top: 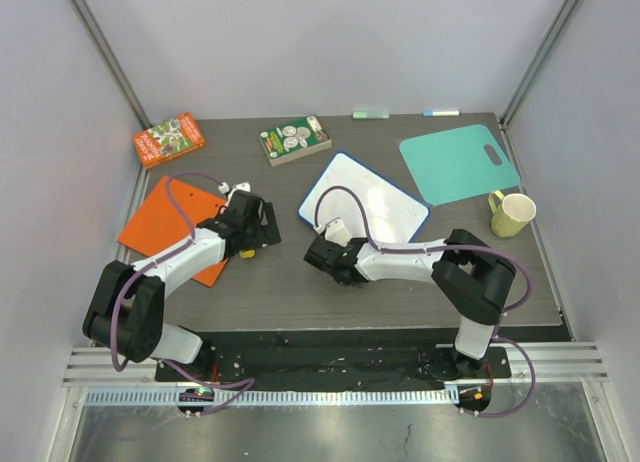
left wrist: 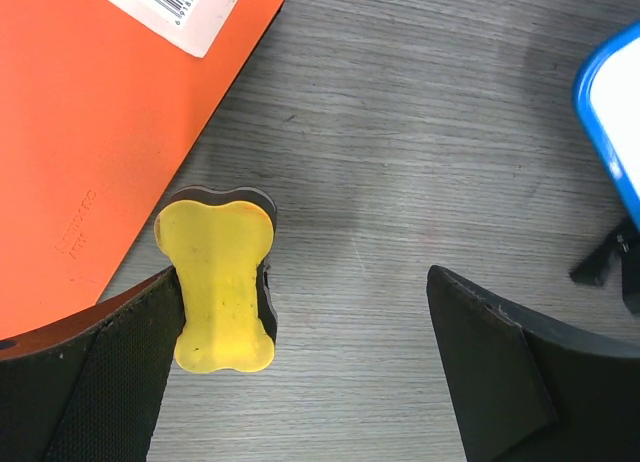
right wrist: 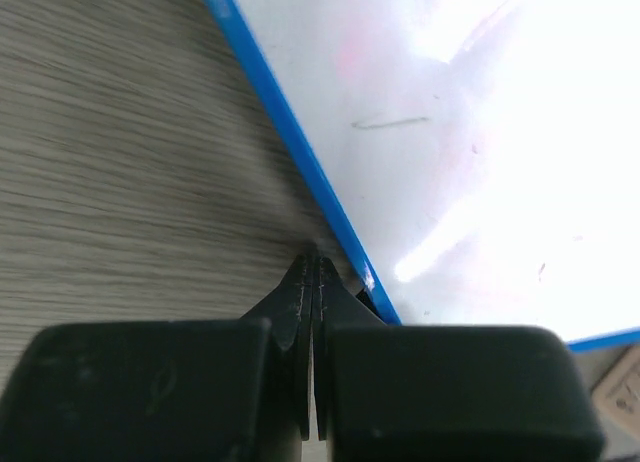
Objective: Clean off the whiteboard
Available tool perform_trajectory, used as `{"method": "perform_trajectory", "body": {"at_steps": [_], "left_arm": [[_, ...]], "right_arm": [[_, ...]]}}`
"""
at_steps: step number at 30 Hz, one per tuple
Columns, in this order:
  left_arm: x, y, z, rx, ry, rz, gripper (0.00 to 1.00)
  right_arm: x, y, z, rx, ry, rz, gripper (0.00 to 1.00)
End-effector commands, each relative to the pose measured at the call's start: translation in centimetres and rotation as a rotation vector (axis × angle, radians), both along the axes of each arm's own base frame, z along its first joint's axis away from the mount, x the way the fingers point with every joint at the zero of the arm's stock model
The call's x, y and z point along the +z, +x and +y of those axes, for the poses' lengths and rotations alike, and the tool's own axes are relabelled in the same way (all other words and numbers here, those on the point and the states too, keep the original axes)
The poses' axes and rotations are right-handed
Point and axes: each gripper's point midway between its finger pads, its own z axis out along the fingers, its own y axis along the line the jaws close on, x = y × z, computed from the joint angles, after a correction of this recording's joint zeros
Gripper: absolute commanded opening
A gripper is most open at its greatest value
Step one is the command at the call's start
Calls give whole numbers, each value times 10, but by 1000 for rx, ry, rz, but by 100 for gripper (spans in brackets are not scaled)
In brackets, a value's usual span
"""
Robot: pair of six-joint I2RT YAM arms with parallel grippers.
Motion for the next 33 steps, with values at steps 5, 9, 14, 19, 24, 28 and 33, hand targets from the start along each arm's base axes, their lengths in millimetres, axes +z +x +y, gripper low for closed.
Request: {"method": "perform_trajectory", "body": {"at_steps": [5,9,14,19,24,28,33], "left_arm": [[4,3,-6,-7,-49,-24,100],[3,2,-7,-11,-55,-24,100],[4,1,-8,-20,-56,-24,100],[5,3,-19,-50,-107,-25,100],[3,2,-36,-55,-201,-12,100],[4,-4,-57,-74,-322,22,100],[9,-15,-69,-6,-420,64,100]], "right_arm": [[24,-13,-65,-181,-151,-98,1],[35,-13,-70,-211,-118,-141,1],[51,-11,-69,-198,-64,-168,1],[62,-10,-19,-38,195,-139,1],[75,-25,38,105,461,-94,1],[82,-32,89,200,577,-141,1],[90,-23,142,239,614,-196,1]]}}
